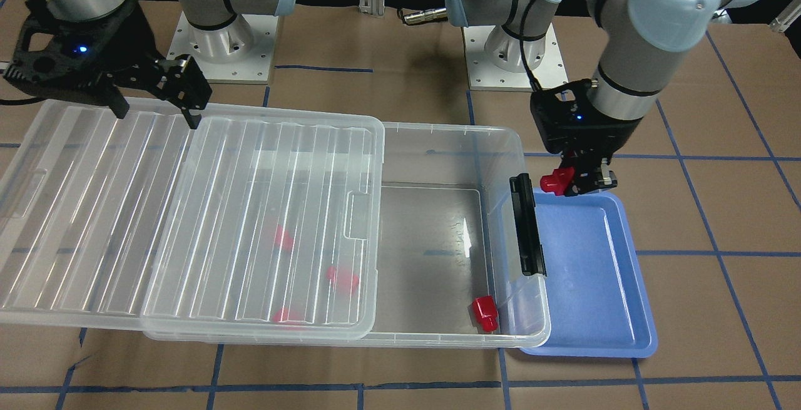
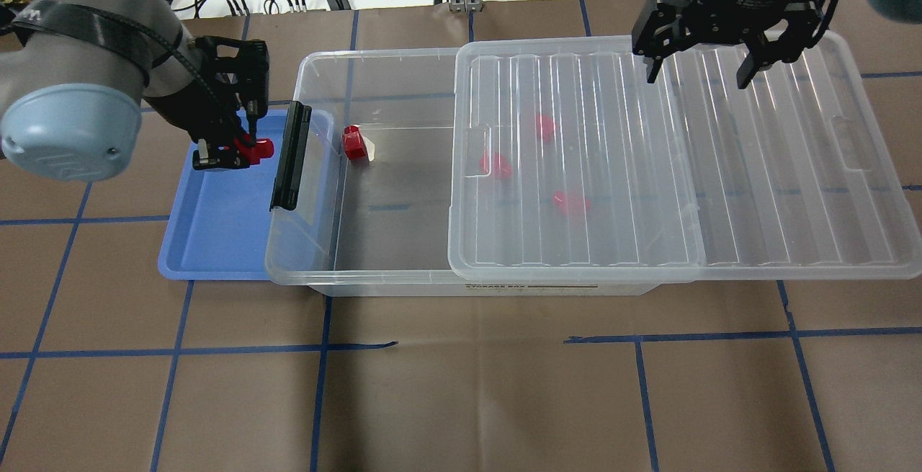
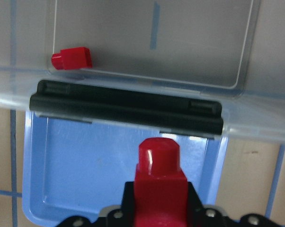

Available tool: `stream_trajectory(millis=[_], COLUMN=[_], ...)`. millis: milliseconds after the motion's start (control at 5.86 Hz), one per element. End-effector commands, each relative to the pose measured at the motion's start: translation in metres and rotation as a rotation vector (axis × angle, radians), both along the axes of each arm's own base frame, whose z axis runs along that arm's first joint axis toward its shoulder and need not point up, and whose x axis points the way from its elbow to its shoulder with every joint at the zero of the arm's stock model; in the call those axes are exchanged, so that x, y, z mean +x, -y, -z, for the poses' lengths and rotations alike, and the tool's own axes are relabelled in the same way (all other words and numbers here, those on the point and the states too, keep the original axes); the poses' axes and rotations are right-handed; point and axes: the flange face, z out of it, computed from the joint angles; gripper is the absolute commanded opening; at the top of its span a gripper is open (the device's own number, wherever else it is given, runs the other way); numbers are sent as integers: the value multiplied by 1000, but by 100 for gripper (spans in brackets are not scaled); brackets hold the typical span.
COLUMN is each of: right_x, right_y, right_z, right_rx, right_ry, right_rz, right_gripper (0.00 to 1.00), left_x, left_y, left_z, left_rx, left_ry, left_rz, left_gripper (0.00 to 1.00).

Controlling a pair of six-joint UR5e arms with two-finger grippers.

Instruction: Place red block in blue tray from box

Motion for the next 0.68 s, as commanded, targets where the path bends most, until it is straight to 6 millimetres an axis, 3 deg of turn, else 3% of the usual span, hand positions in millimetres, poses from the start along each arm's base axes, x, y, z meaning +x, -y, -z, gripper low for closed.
stream_trajectory(millis=[0, 341, 512], right_x=[-112, -244, -298], right_y=[15, 23, 36], right_z=[23, 67, 93], right_rx=[47, 100, 71], right_ry=[8, 47, 6], right_rz=[-64, -70, -120], right_gripper=[100, 100, 100], left_x=[43, 48, 50], left_y=[28, 56, 67], left_z=[35, 97, 121], left_rx=[2, 21, 29], left_ry=[6, -26, -25], left_rz=[35, 78, 127], left_gripper=[1, 2, 2])
